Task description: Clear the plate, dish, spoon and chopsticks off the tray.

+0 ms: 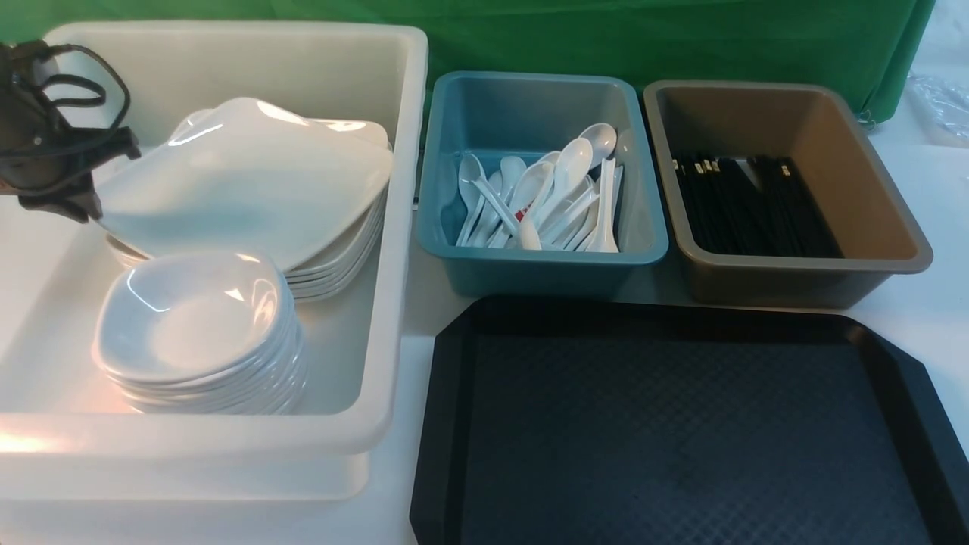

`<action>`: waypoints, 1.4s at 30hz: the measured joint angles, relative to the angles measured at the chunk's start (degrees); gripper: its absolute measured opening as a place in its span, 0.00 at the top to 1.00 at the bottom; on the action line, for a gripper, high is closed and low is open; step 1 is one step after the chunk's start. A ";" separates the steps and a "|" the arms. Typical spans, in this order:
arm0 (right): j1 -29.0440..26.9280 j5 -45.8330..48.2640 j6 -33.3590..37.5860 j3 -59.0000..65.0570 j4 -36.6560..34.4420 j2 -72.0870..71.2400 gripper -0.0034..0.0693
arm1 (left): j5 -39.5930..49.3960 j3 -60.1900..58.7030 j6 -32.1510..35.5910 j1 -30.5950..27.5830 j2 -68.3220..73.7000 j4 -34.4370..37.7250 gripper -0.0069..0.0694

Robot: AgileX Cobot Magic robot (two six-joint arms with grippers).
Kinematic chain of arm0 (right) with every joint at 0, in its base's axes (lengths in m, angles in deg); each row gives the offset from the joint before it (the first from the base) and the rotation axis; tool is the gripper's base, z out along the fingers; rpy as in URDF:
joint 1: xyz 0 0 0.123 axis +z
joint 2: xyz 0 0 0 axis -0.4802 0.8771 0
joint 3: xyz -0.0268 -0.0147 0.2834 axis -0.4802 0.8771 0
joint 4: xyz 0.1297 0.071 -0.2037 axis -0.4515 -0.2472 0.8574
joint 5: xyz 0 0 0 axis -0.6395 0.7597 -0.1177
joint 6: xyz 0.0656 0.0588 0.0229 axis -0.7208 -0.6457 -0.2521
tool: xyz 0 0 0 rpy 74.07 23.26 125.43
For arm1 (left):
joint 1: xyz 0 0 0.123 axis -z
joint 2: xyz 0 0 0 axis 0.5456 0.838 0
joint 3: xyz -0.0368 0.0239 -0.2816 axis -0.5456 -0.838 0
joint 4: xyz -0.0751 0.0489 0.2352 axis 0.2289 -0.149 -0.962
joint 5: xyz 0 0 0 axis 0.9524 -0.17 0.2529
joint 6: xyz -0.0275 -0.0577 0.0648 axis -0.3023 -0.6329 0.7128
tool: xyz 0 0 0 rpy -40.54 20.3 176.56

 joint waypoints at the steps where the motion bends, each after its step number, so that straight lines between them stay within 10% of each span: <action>1: 0.00 0.00 0.00 0.00 0.00 0.00 0.90 | 0.54 0.00 0.07 0.00 -0.39 0.00 0.88; 28: 0.00 -0.12 0.00 0.00 -1.32 -0.04 0.90 | -15.08 -0.05 0.83 -0.30 3.34 -1.78 0.89; 42: 0.00 -0.18 -0.06 0.00 -1.32 -0.04 0.90 | -1.01 -0.05 1.08 -0.24 2.15 -2.17 0.89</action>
